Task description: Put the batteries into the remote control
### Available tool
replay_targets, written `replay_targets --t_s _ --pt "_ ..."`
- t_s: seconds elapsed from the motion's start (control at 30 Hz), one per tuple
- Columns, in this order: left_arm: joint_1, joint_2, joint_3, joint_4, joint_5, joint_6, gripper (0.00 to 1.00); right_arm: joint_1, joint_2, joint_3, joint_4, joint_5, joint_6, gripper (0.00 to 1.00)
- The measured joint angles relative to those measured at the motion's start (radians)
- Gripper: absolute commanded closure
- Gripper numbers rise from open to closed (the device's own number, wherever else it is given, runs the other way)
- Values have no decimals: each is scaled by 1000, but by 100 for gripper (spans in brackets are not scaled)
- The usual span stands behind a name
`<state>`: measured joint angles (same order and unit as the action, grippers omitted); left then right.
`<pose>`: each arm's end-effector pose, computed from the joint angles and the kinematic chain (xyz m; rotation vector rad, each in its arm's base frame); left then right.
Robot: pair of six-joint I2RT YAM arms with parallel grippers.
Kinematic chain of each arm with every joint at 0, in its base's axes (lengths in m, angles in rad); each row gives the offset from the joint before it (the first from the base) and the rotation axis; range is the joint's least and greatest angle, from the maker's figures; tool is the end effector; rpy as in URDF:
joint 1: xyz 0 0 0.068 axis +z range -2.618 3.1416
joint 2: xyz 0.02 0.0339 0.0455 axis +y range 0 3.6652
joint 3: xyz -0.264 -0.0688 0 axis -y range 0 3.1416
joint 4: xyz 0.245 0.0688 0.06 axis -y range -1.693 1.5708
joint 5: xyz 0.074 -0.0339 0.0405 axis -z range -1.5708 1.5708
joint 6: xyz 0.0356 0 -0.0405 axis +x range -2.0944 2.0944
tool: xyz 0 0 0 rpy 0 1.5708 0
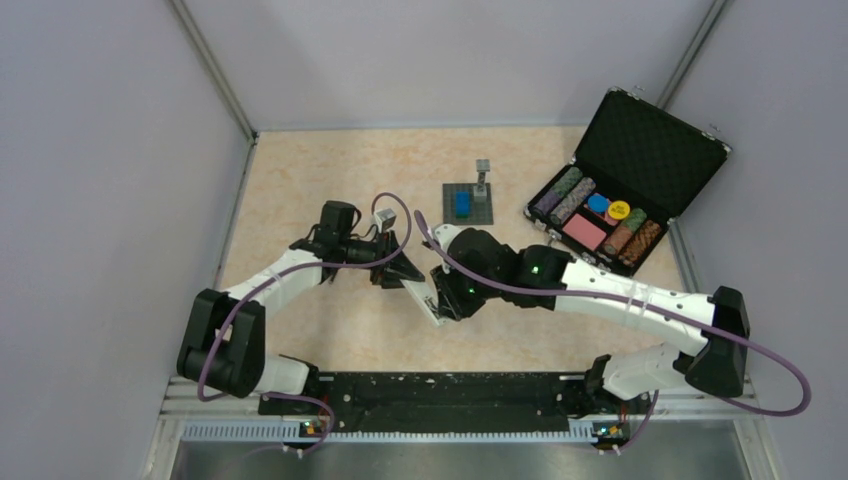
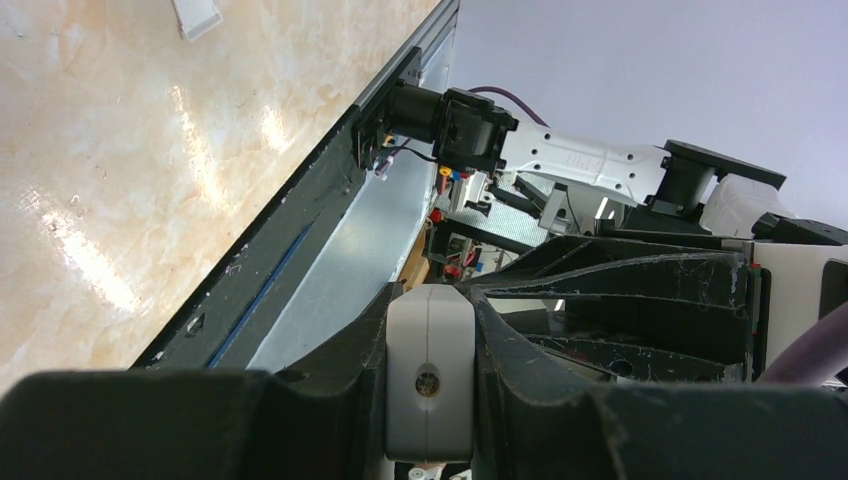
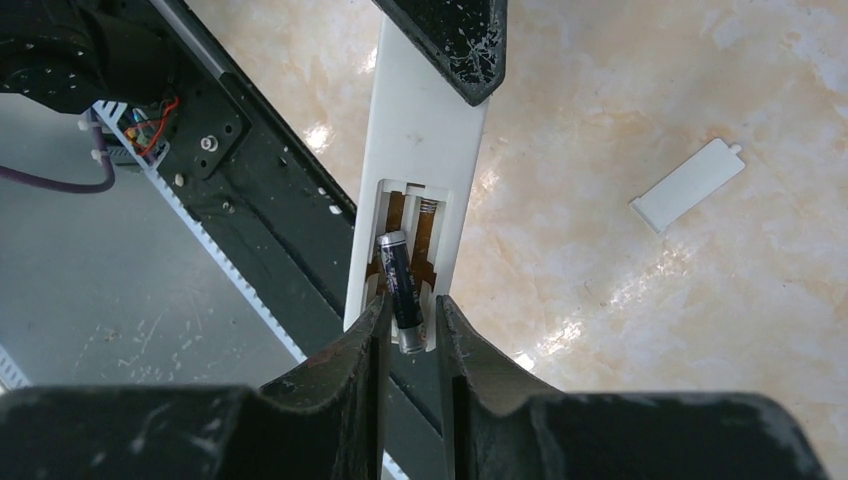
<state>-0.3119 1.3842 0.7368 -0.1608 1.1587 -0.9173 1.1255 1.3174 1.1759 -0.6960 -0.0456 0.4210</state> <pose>0.2409 -0.1119 0.2092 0.1137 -2.4599 1.8238 0.1183 0.2517 0.3125 -0.9015 2.3877 0.7262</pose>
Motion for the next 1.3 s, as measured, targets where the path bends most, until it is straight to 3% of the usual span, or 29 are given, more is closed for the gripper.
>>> replay_targets --t_s 0.17,0.37,1.03,1.3 --pt "-2 0 0 -2 -8 -2 100 11 1 0 0 5 11 92" --pt "-2 0 0 8 -30 -17 100 18 3 -5 7 38 72 97" --pt "-2 0 0 -51 -48 29 100 20 -21 -35 24 111 137 98" --pt "-2 0 2 -54 -48 30 100 20 -22 -50 40 96 138 86"
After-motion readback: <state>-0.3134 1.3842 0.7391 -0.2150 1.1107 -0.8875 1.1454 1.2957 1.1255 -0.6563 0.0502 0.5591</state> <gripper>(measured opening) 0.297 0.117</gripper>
